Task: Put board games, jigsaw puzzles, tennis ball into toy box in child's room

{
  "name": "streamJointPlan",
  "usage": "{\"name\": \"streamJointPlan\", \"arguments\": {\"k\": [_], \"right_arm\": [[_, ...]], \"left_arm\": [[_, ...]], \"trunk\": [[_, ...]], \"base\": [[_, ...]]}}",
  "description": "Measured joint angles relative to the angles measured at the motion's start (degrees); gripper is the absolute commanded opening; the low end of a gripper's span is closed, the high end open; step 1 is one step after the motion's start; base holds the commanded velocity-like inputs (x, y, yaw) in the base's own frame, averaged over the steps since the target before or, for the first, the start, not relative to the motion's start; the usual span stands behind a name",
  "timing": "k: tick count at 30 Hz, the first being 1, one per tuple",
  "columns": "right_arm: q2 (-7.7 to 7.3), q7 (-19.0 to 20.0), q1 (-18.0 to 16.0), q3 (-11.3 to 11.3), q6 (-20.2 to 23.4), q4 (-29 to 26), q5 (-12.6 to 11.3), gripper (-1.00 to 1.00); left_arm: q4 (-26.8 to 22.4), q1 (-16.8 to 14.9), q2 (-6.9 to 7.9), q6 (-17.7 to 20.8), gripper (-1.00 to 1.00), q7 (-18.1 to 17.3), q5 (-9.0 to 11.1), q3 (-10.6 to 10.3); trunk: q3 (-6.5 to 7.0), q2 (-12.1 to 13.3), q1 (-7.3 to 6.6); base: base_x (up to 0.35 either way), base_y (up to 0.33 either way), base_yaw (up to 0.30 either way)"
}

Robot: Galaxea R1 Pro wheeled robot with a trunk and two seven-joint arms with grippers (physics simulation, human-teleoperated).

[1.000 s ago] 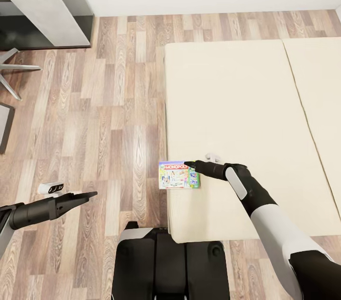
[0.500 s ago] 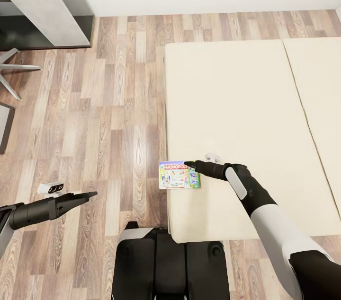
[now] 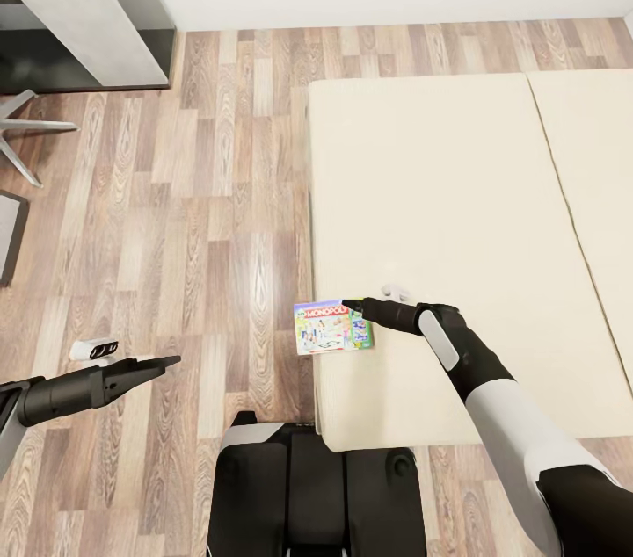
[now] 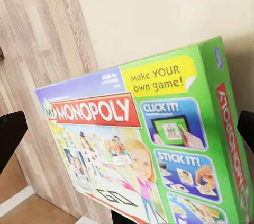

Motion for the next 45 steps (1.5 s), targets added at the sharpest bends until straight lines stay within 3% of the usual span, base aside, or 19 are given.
{"name": "streamJointPlan", "arguments": {"k": [22,33,38,41,43,45], "right_arm": [[-0.92,0.1,0.2,-0.1,0.6,-0.8,-0.5,1.0],[-1.15,0.1,2.8,-0.5,6.0,-12.8,-0.6,1.0],[-1.18,0.4,10.6,-4.1,10.2,-24.4,-0.8,1.0],[-1.18,1.5,18.6,-7.7,12.4,-34.2,-0.7,1.0],[-1.22,2.5,22.1,-9.4,12.9,-37.5,-0.8,1.0],[-1.17,6.1,28.3,-12.6,13.2,-42.0,-0.7,1.0]], "left_arm": [[0.0,0.0,0.0,0.0,1.0,0.0,0.0,0.0],[0.0,0.0,0.0,0.0,1.0,0.0,0.0,0.0],[0.2,0.0,0.0,0.0,1.0,0.0,0.0,0.0],[1.3,0.0,0.01,0.0,1.0,0.0,0.0,0.0],[1.6,0.0,0.0,0.0,1.0,0.0,-0.1,0.0],[2.1,0.0,0.01,-0.3,1.0,0.0,-0.1,0.0]], "trunk": [[1.32,0.0,0.0],[2.34,0.0,-0.01],[2.81,0.0,-0.01],[3.04,0.0,-0.02],[3.14,0.0,-0.01],[3.18,0.0,-0.01]], "base": [[0.0,0.0,0.0],[0.0,0.0,0.0],[0.0,0.0,0.0],[0.0,0.0,0.0],[0.0,0.0,0.0],[0.0,0.0,0.0]]}}
